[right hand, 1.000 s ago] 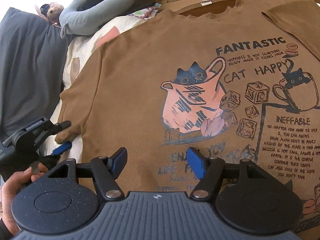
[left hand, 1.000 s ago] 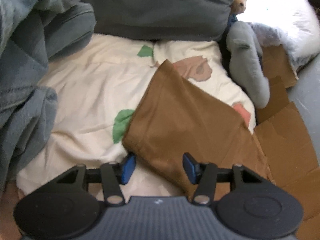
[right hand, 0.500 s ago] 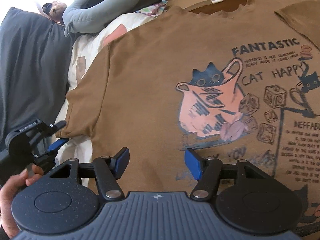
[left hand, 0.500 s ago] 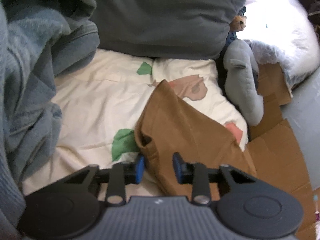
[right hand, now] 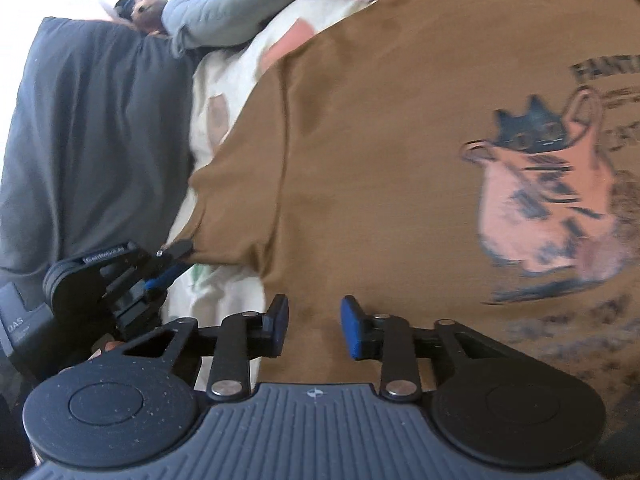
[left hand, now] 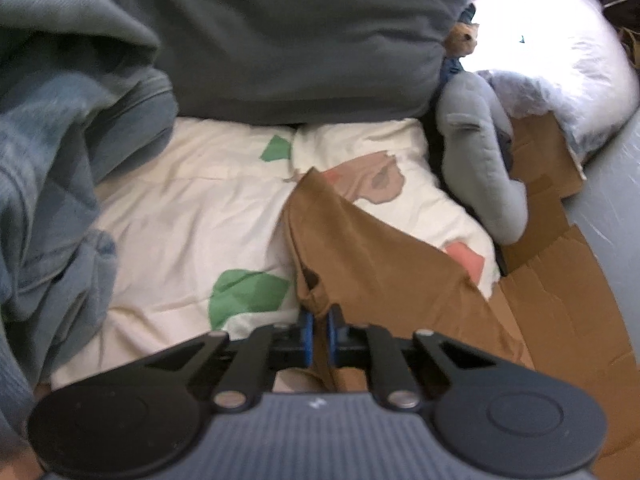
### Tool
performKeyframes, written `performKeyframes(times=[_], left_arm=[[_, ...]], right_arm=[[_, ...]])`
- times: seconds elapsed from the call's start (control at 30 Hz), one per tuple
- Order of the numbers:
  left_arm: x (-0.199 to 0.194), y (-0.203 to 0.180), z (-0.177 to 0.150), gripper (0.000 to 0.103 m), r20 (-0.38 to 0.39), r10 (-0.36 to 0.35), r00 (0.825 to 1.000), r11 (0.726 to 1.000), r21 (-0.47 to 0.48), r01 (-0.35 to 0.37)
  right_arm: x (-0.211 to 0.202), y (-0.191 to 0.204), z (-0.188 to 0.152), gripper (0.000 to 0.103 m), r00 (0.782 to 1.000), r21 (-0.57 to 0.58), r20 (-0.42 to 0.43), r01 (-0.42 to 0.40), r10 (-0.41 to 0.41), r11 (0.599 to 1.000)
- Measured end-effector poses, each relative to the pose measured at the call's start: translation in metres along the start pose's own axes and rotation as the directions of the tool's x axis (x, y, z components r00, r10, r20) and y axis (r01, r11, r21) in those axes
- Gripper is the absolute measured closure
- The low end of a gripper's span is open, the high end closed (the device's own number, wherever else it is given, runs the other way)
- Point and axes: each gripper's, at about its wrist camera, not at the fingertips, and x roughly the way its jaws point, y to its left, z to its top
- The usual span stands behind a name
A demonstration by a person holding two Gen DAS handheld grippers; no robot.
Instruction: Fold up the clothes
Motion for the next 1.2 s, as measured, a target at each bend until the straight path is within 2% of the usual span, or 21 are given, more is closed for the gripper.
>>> performKeyframes(times=[0.07,0.2,0.27,0.37,0.53,0.83,1.03,1.1,1.2], left_arm=[[-0.001,-0.003,0.002,0.096,0.001,-0.01,1.0,1.0,0.01,0.01],[0.0,-0.01,0.006,0.096,-0.013,-0.038,0.999,0.998,0.047,0.039],[0.002,-0.013,0.007,0.096,-0.031,-0.052,0.998,0.996,0.074,0.054],[0.003,-0.016,0.007,0.096,-0.065,-0.065,0.996,0.993,0.09,0.071],[-0.001,-0.026,0.007,0.097,-0.08,-0.086,0.993,0.982,0.161,0.098],[-0.007,-0.039,0.004,0.097,-0.116,-0.111,0.987,0.959,0.248,0.137],[-0.008,-0.047,-0.006,0.097,-0.168,-0.148,0.975,0.941,0.28,0.191],[-0.008,-0.051,-0.011,0.097,-0.194,-0.159,0.968,0.931,0.298,0.212],[-0.007,-0.06,-0.018,0.097,-0.239,-0.162,0.957,0.901,0.361,0.242]], right_arm=[[0.006,-0.002,0.002,0.084,1.0,0.018,-0.002,-0.013,0.013,1.0],[0.021,-0.01,0.005,0.086,0.998,0.093,-0.012,-0.063,0.064,0.994],[0.029,-0.014,0.006,0.091,0.995,0.134,-0.018,-0.09,0.094,0.987],[0.045,-0.016,0.007,0.094,0.993,0.173,-0.037,-0.103,0.111,0.98],[0.061,-0.017,0.006,0.097,0.991,0.209,-0.048,-0.11,0.122,0.972],[0.078,-0.011,0.009,0.098,0.986,0.22,-0.049,-0.143,0.157,0.965],[0.086,-0.014,0.009,0.096,0.985,0.22,-0.057,-0.146,0.162,0.965],[0.086,-0.015,0.009,0.096,0.985,0.218,-0.055,-0.148,0.163,0.965],[0.087,-0.014,0.007,0.096,0.985,0.216,-0.05,-0.152,0.166,0.965]])
